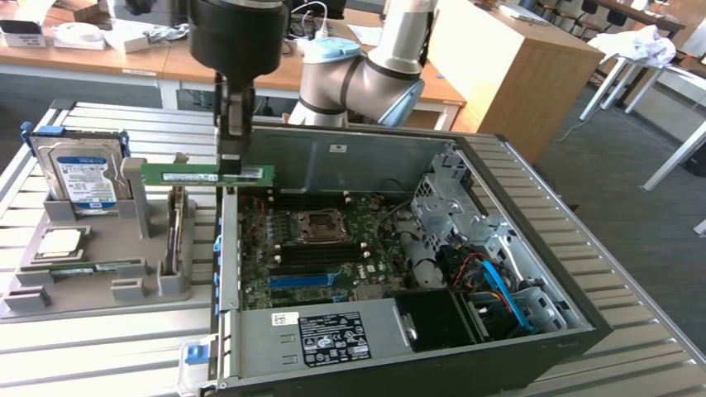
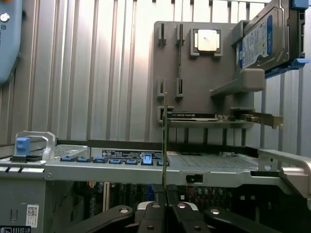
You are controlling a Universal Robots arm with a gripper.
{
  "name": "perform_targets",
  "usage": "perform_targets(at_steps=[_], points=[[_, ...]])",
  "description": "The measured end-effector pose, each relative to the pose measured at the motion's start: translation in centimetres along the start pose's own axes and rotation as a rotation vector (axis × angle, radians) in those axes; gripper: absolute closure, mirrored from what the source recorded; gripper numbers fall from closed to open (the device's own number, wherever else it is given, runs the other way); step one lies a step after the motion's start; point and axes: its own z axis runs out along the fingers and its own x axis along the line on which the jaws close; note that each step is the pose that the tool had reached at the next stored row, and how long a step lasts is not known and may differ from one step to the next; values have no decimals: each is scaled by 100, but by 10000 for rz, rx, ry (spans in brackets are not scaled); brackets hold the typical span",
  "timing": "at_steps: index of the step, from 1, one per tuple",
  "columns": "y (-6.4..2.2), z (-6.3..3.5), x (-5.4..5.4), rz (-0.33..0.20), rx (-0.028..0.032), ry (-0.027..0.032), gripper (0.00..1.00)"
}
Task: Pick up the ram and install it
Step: 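Pick up the ram and move it above insertion slot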
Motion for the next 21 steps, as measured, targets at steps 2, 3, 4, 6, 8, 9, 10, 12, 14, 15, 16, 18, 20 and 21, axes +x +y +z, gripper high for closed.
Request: perform_targets(at_steps=[2,3,4,6,8,9,10,12,14,15,16,18,20,21], points=[[-45,-2,3,0,-1,0,89],[-67,-3,5,0,-2,0,89],[-88,-3,6,0,-2,0,89],[-132,-5,9,1,-3,0,89],[-174,-7,12,0,-5,0,89],[-193,-8,13,0,-5,0,89],[-214,-8,14,0,-6,0,89],[-262,-10,17,-1,-8,0,89],[-317,-12,20,1,-10,-1,89],[-344,-13,21,1,-10,0,89],[-372,-15,23,1,-12,0,89],[-427,-16,26,-1,-12,-1,89],[-486,-19,29,1,-15,0,89],[-515,-20,30,1,-15,0,89]])
